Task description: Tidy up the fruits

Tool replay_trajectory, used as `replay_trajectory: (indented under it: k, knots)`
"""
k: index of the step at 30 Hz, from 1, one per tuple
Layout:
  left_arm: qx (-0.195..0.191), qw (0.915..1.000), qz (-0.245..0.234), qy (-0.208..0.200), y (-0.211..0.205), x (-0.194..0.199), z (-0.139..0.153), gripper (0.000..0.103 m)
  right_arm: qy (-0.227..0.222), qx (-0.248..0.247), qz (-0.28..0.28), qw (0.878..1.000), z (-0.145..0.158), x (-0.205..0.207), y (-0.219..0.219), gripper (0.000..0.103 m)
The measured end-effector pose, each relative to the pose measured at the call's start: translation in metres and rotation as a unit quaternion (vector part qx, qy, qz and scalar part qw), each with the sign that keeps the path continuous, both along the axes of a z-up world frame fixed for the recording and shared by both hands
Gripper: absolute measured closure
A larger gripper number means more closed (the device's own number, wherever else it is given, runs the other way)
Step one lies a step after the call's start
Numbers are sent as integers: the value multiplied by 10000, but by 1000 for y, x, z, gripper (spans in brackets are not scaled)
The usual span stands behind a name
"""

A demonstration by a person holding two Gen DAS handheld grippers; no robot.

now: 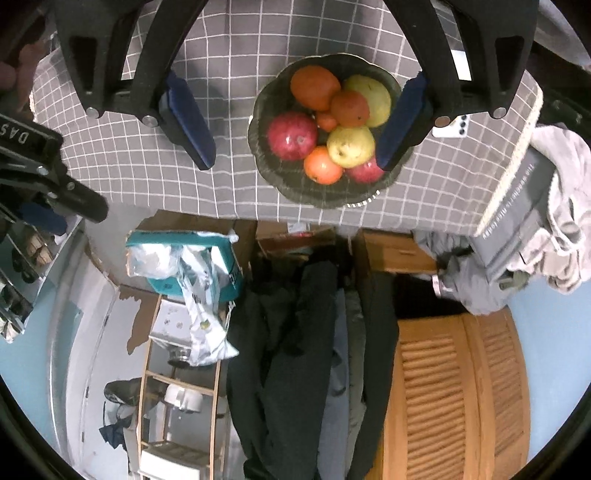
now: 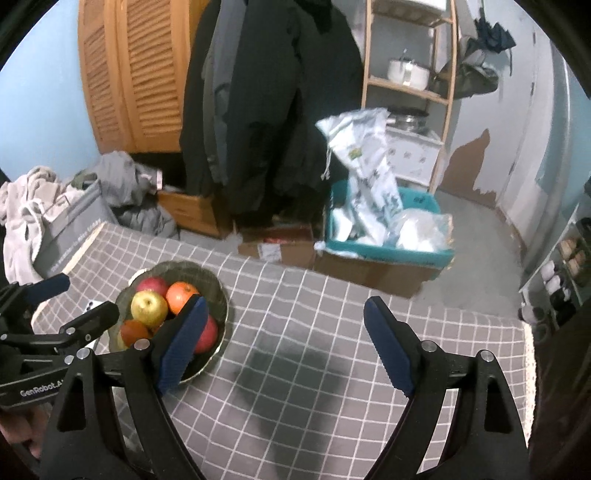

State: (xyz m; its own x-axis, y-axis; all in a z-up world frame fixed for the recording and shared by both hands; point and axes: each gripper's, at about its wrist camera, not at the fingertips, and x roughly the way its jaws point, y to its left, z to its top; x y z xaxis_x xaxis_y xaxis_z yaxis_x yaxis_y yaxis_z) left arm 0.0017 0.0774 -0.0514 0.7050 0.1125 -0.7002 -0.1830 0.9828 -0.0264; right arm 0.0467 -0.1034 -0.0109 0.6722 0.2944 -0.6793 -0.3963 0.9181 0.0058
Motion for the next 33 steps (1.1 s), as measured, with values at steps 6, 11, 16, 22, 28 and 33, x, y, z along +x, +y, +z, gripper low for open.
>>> replay_trajectory:
  k: [6,11,16,22,28,33]
  knots:
    - [106,9990,55,-436,0,-11,26,1,-389,-2,-86,9992,24,-11,-11,17]
    - [315,9969,95,-720,-4,-17,46,1,-730,37,-198,9971,45,-19,-23,17]
    - [335,9949,102,-945,-6,-22,59,1,-1074,67,-325,9937,63,-29,-38,17]
    - [294,9937,126,-1078,-8,-27,69,1,-1261,158,-391,9911,76,-36,-52,16]
    - [152,9929,215,-1160,-8,-31,74,1,-1283,175,-383,9908,76,-40,-53,16]
    - [74,9925,282,-1186,-4,-33,77,1,-1220,208,-388,9915,75,-40,-55,16]
